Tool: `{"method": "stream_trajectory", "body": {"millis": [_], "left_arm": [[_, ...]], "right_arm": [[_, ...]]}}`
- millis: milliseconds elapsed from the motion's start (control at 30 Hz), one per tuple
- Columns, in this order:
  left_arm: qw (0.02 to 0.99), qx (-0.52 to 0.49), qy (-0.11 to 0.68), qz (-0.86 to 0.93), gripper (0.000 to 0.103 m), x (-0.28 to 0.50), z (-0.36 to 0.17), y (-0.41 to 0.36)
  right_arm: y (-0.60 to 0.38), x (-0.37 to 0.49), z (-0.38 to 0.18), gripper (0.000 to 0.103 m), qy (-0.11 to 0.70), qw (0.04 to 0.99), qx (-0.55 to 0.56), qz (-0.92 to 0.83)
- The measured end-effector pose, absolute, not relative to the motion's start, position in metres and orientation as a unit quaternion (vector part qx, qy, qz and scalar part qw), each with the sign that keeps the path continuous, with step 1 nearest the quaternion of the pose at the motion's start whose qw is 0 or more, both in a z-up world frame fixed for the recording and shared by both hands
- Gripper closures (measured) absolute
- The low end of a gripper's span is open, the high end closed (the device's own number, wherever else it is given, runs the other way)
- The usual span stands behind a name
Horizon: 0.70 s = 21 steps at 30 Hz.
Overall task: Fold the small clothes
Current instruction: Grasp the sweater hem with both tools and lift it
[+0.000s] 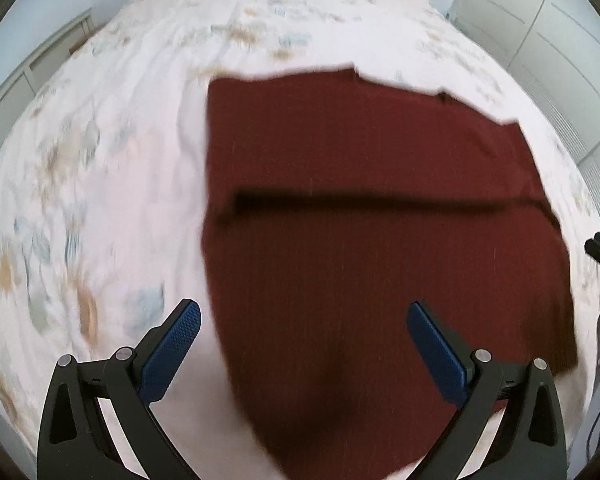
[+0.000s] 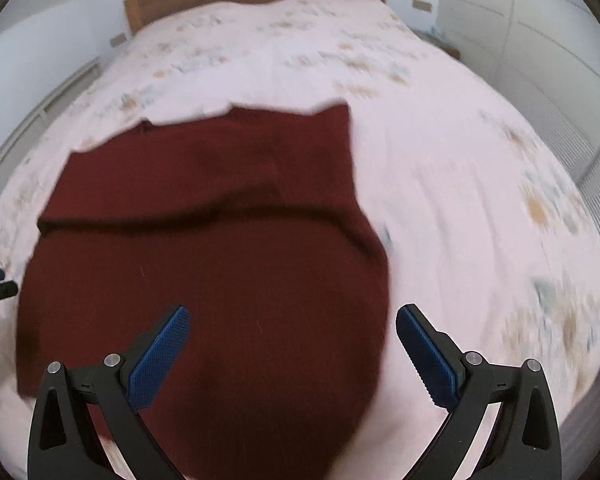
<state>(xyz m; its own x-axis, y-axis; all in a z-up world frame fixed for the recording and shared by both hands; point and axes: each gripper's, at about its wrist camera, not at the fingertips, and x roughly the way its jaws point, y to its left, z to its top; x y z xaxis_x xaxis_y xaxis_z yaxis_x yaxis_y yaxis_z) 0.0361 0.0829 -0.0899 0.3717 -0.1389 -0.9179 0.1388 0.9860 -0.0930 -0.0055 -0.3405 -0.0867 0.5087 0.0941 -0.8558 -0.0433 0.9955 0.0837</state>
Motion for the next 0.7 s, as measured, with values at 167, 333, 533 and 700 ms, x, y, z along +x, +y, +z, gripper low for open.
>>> {"method": "stream_trajectory", "body": {"millis": [167, 333, 533, 700], "left_arm": [[0.807, 0.005, 0.587, -0.073, 0.001, -0.006, -0.119, 0.09], [0.791, -0.006, 0.606, -0.078, 0.001, -0.028, -0.141, 0.082], [0.783, -0.002, 0.616, -0.082, 0.002, -0.036, -0.159, 0.069], [0.78, -0.001, 0.618, -0.1, 0.016, -0.043, -0.159, 0.059]], "right_arm": [[-0.355, -0.038, -0.113, 0.0, 0.528, 0.847, 0.044, 0.025], [-0.36, -0.058, -0.129, 0.0, 0.55, 0.833, 0.057, 0.023], [-0.351, -0.065, -0.15, 0.001, 0.58, 0.812, 0.061, 0.037], [-0.336, -0.065, -0.158, 0.03, 0.596, 0.798, 0.062, 0.056]]}}
